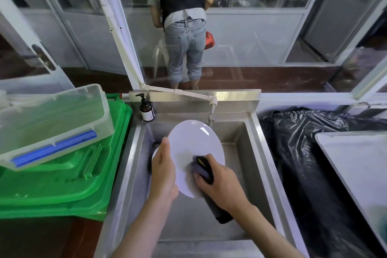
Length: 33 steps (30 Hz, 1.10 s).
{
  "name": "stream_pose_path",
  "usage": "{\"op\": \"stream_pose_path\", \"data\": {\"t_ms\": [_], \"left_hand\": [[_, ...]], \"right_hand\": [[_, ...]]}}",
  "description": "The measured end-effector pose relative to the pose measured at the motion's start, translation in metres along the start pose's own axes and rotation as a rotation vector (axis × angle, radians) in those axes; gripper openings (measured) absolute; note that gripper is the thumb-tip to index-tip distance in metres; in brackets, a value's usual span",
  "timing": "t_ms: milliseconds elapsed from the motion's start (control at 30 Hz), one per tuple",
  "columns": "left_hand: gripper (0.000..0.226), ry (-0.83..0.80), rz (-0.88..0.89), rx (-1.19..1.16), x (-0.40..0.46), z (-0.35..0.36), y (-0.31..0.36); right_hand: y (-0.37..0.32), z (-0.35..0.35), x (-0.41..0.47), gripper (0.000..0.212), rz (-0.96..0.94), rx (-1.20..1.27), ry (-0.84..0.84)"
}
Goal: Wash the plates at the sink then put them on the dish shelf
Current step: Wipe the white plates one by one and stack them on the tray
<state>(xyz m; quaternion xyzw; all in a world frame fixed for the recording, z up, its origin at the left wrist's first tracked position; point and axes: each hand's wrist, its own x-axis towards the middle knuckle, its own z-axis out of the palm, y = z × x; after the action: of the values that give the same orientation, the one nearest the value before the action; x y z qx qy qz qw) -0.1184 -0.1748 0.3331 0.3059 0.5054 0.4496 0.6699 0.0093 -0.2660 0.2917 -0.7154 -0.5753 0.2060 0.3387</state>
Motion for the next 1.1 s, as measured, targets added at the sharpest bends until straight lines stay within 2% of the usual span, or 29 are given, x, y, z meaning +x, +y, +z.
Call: {"op": "stream_pose_path", "data": {"t_ms": [133,233,333,433,500,600,667,733,867,933,1000,1100], "left_hand": [[0.028,-0.025,-0.034,0.03,-0.008,-0.002,-0.008],[0.025,-0.079,-0.056,0.045,-0.02,0.005,-0.016],[0.028,-0.103,-0.071,0.101,-0.029,0.015,-0.023],[0.033,-0.076,-0.081,0.107,-0.031,0.016,-0.022],[0.033,-0.095,-0.084,0.12,-0.034,0.014,-0.019],[0.029,-0.102,-0.053,0.142,-0.04,0.009,-0.015],[0.028,-0.102,-0.029,0.165,-0.041,0.008,-0.015],[0.028,-0.103,-0.004,0.176,-0.044,0.012,-0.016],[0.042,-0.083,0.043,0.245,-0.048,0.019,-0.018],[0.046,-0.06,0.039,0.235,-0.044,0.019,-0.021],[0.042,-0.074,0.019,0.225,-0.042,0.016,-0.022],[0.029,-0.066,0.043,0.206,-0.045,0.011,-0.02]], "right_hand": [[0.025,-0.022,0.024,0.027,0.174,-0.058,0.14],[0.014,-0.026,0.043,0.027,0.194,-0.007,0.223],[-0.013,-0.016,0.049,0.026,0.122,0.088,0.208],[-0.035,-0.007,0.04,0.023,-0.069,0.084,0.143],[-0.031,-0.012,0.037,0.023,-0.1,0.066,0.139],[-0.007,-0.025,0.04,0.024,0.076,0.055,0.204],[0.009,-0.03,0.04,0.023,0.218,0.147,0.252],[0.01,-0.025,0.035,0.025,0.253,0.194,0.244],[-0.021,-0.007,0.02,0.023,-0.036,0.185,0.134],[-0.029,-0.004,0.021,0.03,-0.123,0.158,0.11],[-0.021,-0.007,0.029,0.026,-0.081,0.138,0.144],[0.004,-0.015,0.032,0.023,0.155,0.131,0.189]]}}
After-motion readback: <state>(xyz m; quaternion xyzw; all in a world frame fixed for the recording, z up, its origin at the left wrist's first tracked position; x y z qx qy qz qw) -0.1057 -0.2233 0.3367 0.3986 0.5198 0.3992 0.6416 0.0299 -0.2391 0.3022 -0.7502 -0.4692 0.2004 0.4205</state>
